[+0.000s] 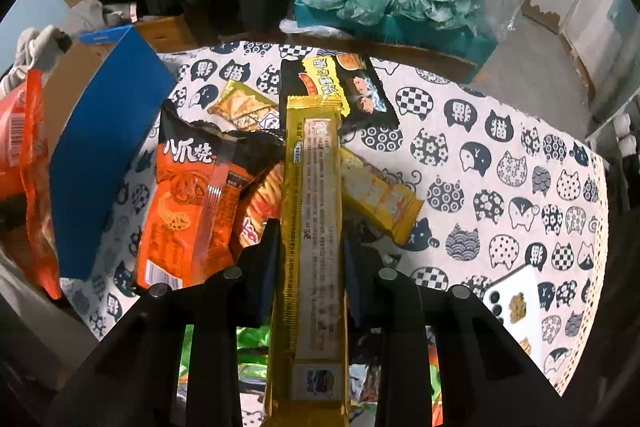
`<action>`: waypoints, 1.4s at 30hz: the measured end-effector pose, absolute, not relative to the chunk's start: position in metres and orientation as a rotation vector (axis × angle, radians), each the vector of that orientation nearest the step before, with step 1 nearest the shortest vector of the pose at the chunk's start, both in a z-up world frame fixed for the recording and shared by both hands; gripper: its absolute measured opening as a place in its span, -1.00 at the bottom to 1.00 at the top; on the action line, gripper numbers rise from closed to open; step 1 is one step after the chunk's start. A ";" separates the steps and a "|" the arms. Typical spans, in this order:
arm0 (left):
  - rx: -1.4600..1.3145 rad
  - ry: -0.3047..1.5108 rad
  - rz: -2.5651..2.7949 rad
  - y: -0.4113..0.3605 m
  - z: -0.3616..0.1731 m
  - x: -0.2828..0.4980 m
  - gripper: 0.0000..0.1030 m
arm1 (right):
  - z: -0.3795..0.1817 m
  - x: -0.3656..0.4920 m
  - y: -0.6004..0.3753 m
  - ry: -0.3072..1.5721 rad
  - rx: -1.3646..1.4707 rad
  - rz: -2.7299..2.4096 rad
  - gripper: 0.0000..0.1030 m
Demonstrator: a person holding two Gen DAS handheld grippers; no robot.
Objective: Organize snacks
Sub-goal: 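Lift the orange bag and yellow bar and carry both over the box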
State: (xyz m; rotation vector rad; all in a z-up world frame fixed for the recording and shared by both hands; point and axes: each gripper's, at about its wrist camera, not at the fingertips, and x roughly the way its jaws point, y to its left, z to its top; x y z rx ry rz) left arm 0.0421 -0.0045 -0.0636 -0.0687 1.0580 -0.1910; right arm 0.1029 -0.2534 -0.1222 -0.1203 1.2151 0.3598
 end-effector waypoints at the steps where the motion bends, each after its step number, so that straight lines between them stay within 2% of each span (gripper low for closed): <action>1: -0.070 1.056 -0.189 -0.003 -0.062 0.042 -0.48 | -0.122 0.102 -0.254 1.215 -0.129 0.362 -0.46; 19: -0.093 0.981 -0.105 0.056 -0.031 0.029 -0.48 | -0.045 0.081 -0.232 1.044 -0.063 0.405 -0.47; 28: -0.072 0.987 -0.041 0.092 -0.026 0.027 -0.48 | -0.006 0.073 -0.170 0.983 -0.079 0.522 -0.47; 35: -0.097 1.004 0.011 0.127 -0.036 0.030 -0.48 | 0.003 0.076 -0.110 0.984 -0.097 0.610 -0.47; 42: -0.124 1.045 0.047 0.159 -0.058 0.038 -0.48 | -0.010 0.084 -0.048 1.033 -0.120 0.660 -0.47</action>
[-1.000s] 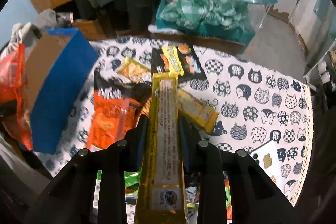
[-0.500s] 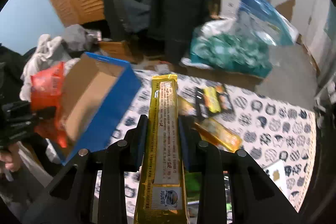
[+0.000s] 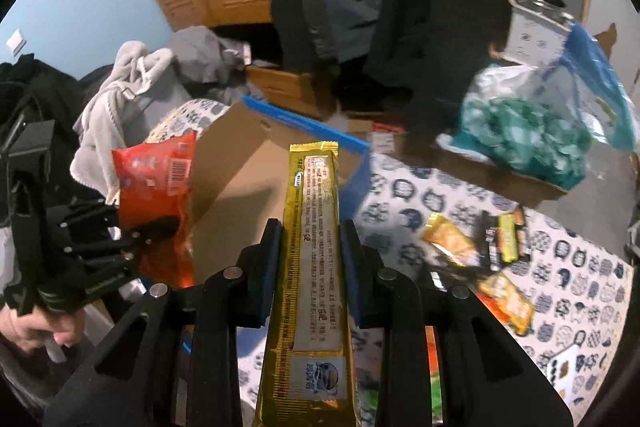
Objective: Organize snacks
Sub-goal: 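Lift the orange bag and yellow bar and carry both over the box, then lower both snacks into the box and open both grippers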
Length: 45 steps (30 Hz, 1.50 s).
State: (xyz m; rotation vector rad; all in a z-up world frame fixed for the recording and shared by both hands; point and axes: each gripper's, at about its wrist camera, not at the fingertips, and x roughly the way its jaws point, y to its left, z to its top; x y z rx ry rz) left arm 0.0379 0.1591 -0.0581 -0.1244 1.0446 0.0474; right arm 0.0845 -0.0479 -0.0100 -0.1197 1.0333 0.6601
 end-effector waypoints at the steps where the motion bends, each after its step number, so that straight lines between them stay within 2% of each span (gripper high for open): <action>1: -0.127 1.055 0.048 0.163 -0.062 0.040 -0.48 | -0.014 0.086 -0.038 1.042 -0.126 0.664 -0.47; 13: -0.182 1.165 0.055 0.190 -0.112 0.069 -0.48 | -0.079 0.105 0.048 1.148 -0.116 0.666 -0.47; 25: -0.205 1.261 0.082 0.203 -0.155 0.077 -0.48 | -0.137 0.113 0.075 1.246 -0.152 0.642 -0.46; 39: -0.204 1.328 0.089 0.196 -0.172 0.080 -0.45 | -0.156 0.116 0.070 1.300 -0.138 0.622 -0.46; 40: -0.210 1.324 0.097 0.197 -0.170 0.080 -0.36 | -0.156 0.115 0.070 1.299 -0.137 0.620 -0.44; 42: -0.220 1.317 0.113 0.198 -0.168 0.079 -0.21 | -0.154 0.116 0.069 1.299 -0.122 0.623 -0.20; 43: -0.226 1.306 0.116 0.200 -0.164 0.079 -0.09 | -0.152 0.115 0.068 1.296 -0.116 0.630 -0.16; 45: -0.225 1.299 0.133 0.200 -0.160 0.079 0.15 | -0.147 0.114 0.066 1.281 -0.122 0.628 0.09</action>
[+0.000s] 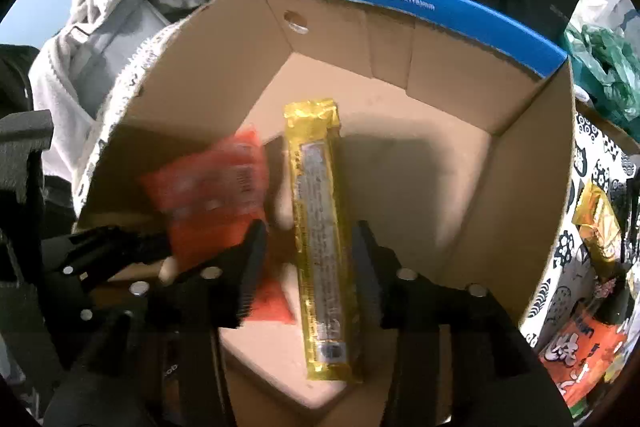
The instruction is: Organize snacks
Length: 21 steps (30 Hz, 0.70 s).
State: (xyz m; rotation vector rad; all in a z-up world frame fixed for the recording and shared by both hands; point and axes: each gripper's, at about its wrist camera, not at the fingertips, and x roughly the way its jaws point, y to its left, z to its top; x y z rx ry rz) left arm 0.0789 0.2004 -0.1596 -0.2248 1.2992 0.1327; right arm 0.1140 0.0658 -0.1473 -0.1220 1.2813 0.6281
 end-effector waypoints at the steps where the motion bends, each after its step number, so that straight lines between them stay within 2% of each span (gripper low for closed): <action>1: -0.230 1.296 0.129 0.200 -0.157 0.078 0.16 | -0.144 0.113 0.064 1.268 -0.123 0.632 0.14; 4: -0.217 1.286 0.140 0.200 -0.146 0.074 0.18 | -0.132 0.110 0.062 1.229 -0.134 0.636 0.24; 6: -0.214 1.269 0.151 0.200 -0.138 0.071 0.25 | -0.122 0.106 0.058 1.184 -0.159 0.613 0.48; 12: -0.207 1.205 0.148 0.188 -0.111 0.059 0.32 | -0.082 0.089 0.035 1.046 -0.201 0.615 0.58; 21: -0.108 1.139 0.047 0.133 -0.076 0.048 0.39 | -0.043 0.073 -0.038 1.034 -0.272 0.585 0.59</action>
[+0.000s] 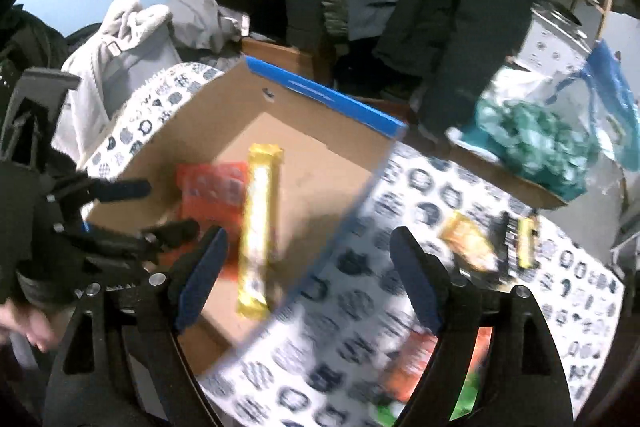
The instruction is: Organize snacks
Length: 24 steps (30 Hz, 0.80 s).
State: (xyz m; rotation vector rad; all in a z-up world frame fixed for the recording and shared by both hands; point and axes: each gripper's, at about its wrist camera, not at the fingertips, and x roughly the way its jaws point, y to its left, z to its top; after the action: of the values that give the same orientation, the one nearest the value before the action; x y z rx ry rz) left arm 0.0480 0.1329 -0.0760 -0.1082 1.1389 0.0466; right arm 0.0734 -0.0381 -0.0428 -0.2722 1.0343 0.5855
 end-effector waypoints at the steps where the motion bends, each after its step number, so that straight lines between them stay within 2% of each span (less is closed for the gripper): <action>1: -0.093 1.135 0.035 0.125 -0.073 0.048 0.42 | -0.040 0.073 -0.050 1.040 -0.271 0.573 0.59; 12: -0.008 1.140 -0.090 0.044 -0.062 0.053 0.56 | -0.034 0.079 -0.168 1.093 -0.245 0.442 0.59; 24: 0.039 1.238 -0.207 -0.042 -0.097 0.077 0.56 | -0.074 0.103 -0.255 1.208 -0.211 0.361 0.60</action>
State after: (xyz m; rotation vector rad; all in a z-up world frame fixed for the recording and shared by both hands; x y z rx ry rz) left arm 0.0774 -0.0424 -0.0972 0.0385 1.2384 -0.2069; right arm 0.1035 -0.2552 -0.0740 -0.2109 1.2082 0.3612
